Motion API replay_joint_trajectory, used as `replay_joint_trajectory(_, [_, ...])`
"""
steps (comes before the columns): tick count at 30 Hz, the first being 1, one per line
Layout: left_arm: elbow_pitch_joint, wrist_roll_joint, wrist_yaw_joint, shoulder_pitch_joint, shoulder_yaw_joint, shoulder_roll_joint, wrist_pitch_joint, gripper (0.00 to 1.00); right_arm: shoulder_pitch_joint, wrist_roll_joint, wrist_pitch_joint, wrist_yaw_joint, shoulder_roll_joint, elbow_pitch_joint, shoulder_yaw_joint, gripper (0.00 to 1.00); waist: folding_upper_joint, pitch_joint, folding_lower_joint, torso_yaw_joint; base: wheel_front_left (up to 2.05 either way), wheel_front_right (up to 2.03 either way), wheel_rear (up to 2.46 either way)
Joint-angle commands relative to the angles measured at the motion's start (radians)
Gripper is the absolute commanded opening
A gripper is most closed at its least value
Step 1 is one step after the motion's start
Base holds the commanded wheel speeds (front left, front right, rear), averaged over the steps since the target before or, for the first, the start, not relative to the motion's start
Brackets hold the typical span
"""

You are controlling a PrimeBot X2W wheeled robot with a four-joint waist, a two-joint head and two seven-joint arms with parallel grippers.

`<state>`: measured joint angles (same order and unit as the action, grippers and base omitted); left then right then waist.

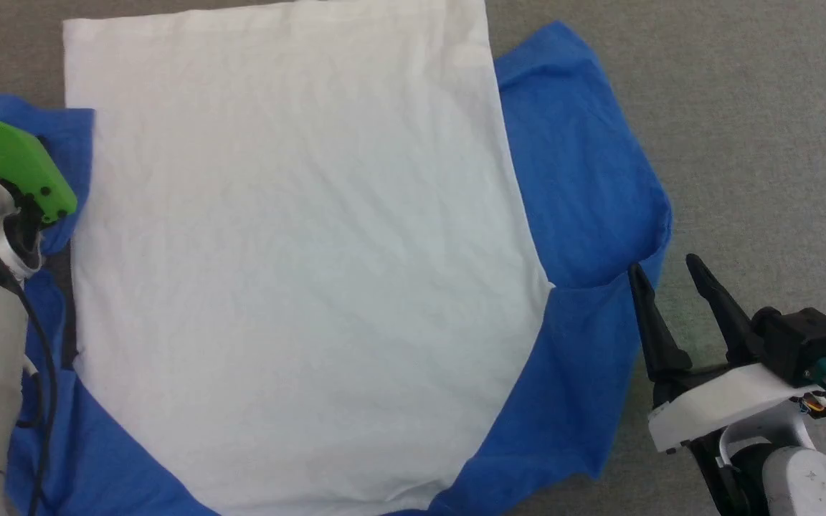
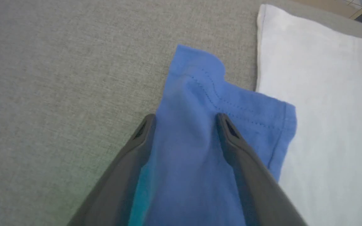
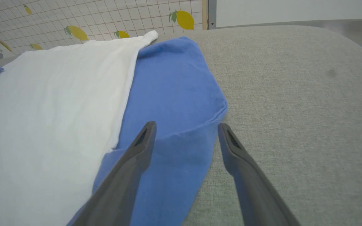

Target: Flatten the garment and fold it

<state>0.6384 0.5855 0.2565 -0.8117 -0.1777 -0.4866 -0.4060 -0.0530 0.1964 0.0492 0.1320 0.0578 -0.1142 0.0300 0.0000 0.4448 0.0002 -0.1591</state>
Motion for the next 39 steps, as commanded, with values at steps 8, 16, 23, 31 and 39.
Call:
replay_joint_trajectory(8, [-0.07, 0.001, 0.058, 0.053, -0.002, -0.072, -0.125, 0.0, -0.025, 0.008, -0.013, -0.001, -0.005, 0.008, 0.007, 1.0, 0.0, 0.033, -0.0002, -0.034, 0.0, 0.0, 0.0])
replay_joint_trajectory(16, [-0.228, 0.002, 0.037, 0.166, 0.059, -0.123, 0.066, 0.0, -0.009, 0.003, -0.019, -0.001, -0.006, 0.034, -0.001, 1.0, 0.0, -0.089, -0.0002, 0.01, 0.0, 0.0, 0.0])
replay_joint_trajectory(23, [-0.433, 0.049, -0.027, 0.307, 0.092, -0.119, 0.17, 0.0, 0.059, 0.005, -0.018, -0.001, -0.006, 0.052, -0.034, 1.0, 0.0, -0.242, -0.0002, 0.068, 0.0, 0.0, 0.0])
replay_joint_trajectory(31, [-0.757, 0.064, -0.042, 0.401, 0.01, -0.048, 0.16, 0.0, 0.14, 0.006, 0.005, -0.001, -0.007, 0.025, -0.076, 1.0, 0.0, -0.346, -0.0002, 0.123, 0.0, 0.0, 0.0])
replay_joint_trajectory(39, [-0.898, 0.022, -0.028, 0.427, -0.205, 0.12, 0.151, 0.0, 0.163, 0.018, 0.024, -0.001, -0.007, -0.005, -0.074, 1.0, 0.0, -0.381, -0.0002, 0.11, 0.0, 0.0, 0.0])
